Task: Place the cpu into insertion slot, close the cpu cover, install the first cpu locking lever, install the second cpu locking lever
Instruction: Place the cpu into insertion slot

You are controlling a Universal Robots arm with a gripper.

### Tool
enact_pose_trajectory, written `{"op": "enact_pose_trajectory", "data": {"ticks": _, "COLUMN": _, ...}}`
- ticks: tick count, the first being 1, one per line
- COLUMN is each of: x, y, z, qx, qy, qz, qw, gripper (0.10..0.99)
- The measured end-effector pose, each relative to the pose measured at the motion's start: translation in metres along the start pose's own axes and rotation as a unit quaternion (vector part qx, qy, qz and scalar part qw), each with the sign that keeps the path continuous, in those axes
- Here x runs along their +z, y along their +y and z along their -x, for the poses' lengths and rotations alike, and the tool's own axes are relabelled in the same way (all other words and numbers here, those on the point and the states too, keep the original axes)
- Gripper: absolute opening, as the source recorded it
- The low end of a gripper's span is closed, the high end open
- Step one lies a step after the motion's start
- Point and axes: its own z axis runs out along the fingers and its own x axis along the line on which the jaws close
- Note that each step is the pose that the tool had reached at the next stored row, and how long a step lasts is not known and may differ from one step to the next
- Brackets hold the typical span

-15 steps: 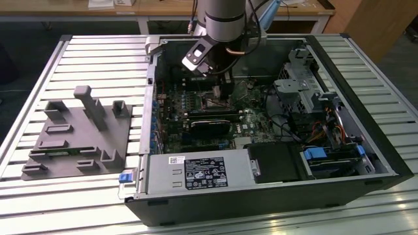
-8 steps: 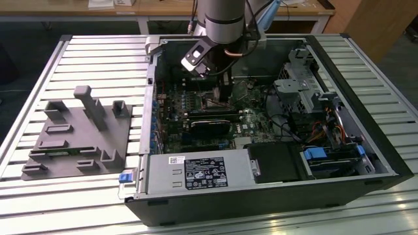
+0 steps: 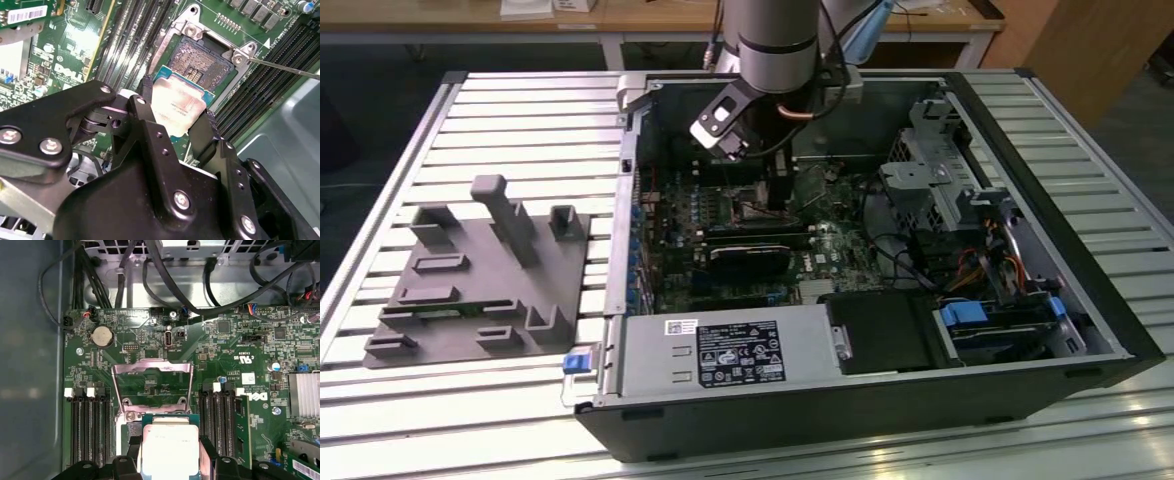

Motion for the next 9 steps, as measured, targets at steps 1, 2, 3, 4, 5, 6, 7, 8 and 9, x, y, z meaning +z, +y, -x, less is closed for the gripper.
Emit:
{"op": "enact_pose_trajectory", "data": {"ticks": 1, "x": 0.0005, "y": -0.0001, "z": -0.0008, "qx": 0.000, "qy": 0.0000, "qz": 0.0000, "qw": 1.0000, "gripper": 0.537}}
{"op": "enact_pose_trajectory", "data": {"ticks": 2, "x": 0.0008, "y": -0.0002, "z": -0.0016, "qx": 0.000, "qy": 0.0000, "qz": 0.0000, "qw": 1.0000, "gripper": 0.537}}
{"op": "enact_pose_trajectory", "data": {"ticks": 3, "x": 0.0012, "y": -0.0003, "z": -0.0023, "qx": 0.000, "qy": 0.0000, "qz": -0.0001, "qw": 1.0000, "gripper": 0.537}}
{"op": "enact_pose_trajectory", "data": {"ticks": 4, "x": 0.0016, "y": -0.0006, "z": -0.0029, "qx": 0.000, "qy": 0.0000, "qz": -0.0001, "qw": 1.0000, "gripper": 0.537}}
{"op": "enact_pose_trajectory", "data": {"ticks": 5, "x": 0.0021, "y": -0.0010, "z": -0.0035, "qx": 0.000, "qy": 0.0000, "qz": -0.0001, "qw": 1.0000, "gripper": 0.537}}
{"op": "enact_pose_trajectory", "data": {"ticks": 6, "x": 0.0025, "y": -0.0016, "z": -0.0041, "qx": 0.000, "qy": 0.0000, "qz": 0.0000, "qw": 1.0000, "gripper": 0.537}}
{"op": "enact_pose_trajectory", "data": {"ticks": 7, "x": 0.0030, "y": -0.0023, "z": -0.0045, "qx": 0.000, "qy": 0.0001, "qz": 0.0000, "qw": 1.0000, "gripper": 0.537}}
{"op": "enact_pose_trajectory", "data": {"ticks": 8, "x": 0.0035, "y": -0.0035, "z": -0.0050, "qx": 0.000, "qy": 0.0001, "qz": 0.0000, "qw": 1.0000, "gripper": 0.537}}
{"op": "enact_pose_trajectory", "data": {"ticks": 9, "x": 0.0039, "y": -0.0048, "z": -0.0053, "qx": 0.000, "qy": 0.0000, "qz": -0.0001, "qw": 1.0000, "gripper": 0.537}}
